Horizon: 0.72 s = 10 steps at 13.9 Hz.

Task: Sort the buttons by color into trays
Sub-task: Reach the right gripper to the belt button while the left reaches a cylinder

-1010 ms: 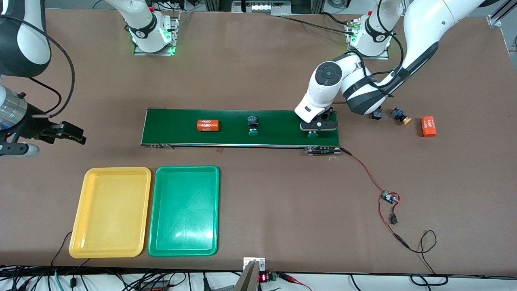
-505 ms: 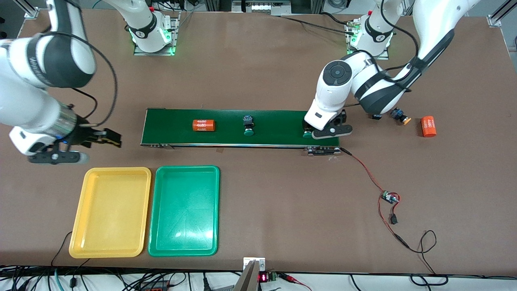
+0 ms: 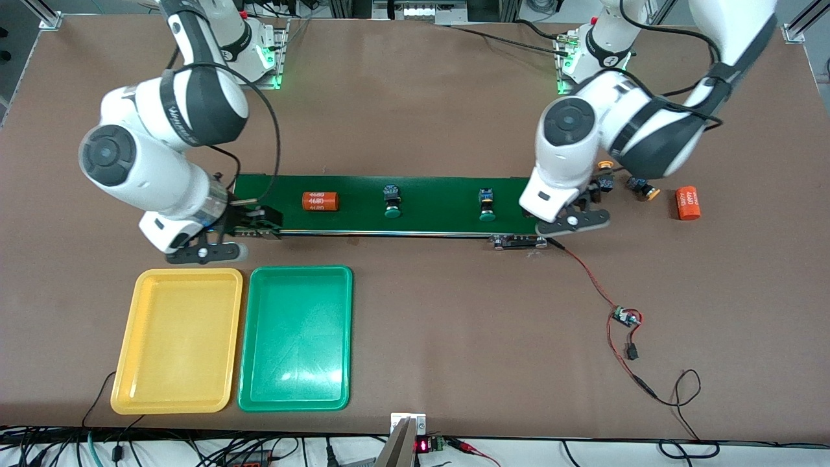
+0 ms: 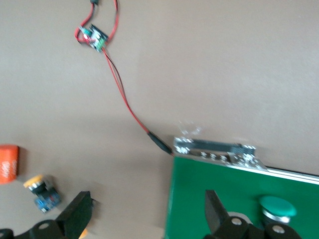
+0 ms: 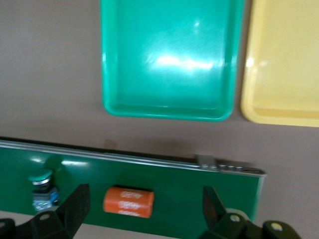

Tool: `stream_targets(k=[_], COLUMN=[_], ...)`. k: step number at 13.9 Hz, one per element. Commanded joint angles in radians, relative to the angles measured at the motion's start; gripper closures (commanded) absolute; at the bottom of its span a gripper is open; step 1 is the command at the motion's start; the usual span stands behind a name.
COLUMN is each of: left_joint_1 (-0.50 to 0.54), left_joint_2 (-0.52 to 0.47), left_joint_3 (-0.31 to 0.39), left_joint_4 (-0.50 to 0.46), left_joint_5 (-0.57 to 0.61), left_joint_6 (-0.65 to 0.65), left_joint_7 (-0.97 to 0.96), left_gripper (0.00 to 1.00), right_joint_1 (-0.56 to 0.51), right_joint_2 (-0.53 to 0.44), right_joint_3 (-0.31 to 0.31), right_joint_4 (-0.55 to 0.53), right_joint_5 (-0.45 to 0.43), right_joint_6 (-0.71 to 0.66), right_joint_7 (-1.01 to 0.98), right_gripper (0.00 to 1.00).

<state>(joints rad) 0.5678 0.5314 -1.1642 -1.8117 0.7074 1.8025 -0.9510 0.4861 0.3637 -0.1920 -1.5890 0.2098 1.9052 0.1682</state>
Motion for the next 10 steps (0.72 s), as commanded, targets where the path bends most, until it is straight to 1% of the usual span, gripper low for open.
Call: stream_targets(k=[1,4,5,7,9,10], left_joint_1=[0.079,0.177,0.176,0.141,0.098,0.077], left_joint_2=[-0.004,-0.002,-0.028,-0.083,-0.161,-0.185], left_joint_3=[-0.006,-0.005,0.015,0.108,0.246,0.318], left_joint_4=[0.048,0.055,0.072,0.081,0.077,0.071], left_joint_5=[0.012,0.007,-0.008,-0.067,-0.185,-0.241], left_joint_6=[-0.02,-0.012,-0.011,-0.008,0.023,0.035], left_joint_7=[0.166,0.335,0.391,0.469,0.602,0.659], left_gripper=[0.0,0.0,0.0,0.0,0.0,0.0], right_joint_1=[0.055,0.117,0.137,0.169,0.206,0.229], right_joint_2=[0.021,0.052,0.06,0.075,0.084,0.099], right_joint_3=[-0.009,-0.007,-0.009,-0.007,-0.007,-0.009], right_joint_4=[0.006,0.006,0.006,0.003,0.001,0.001], right_joint_5=[0.022,0.026,0.022,0.022,0.022,0.019], right_joint_6=[0.006,0.005,0.005,0.003,0.003,0.003], right_joint_7=[0.08,0.148,0.18,0.243,0.275,0.29], right_gripper=[0.0,0.0,0.0,0.0,0.0,0.0])
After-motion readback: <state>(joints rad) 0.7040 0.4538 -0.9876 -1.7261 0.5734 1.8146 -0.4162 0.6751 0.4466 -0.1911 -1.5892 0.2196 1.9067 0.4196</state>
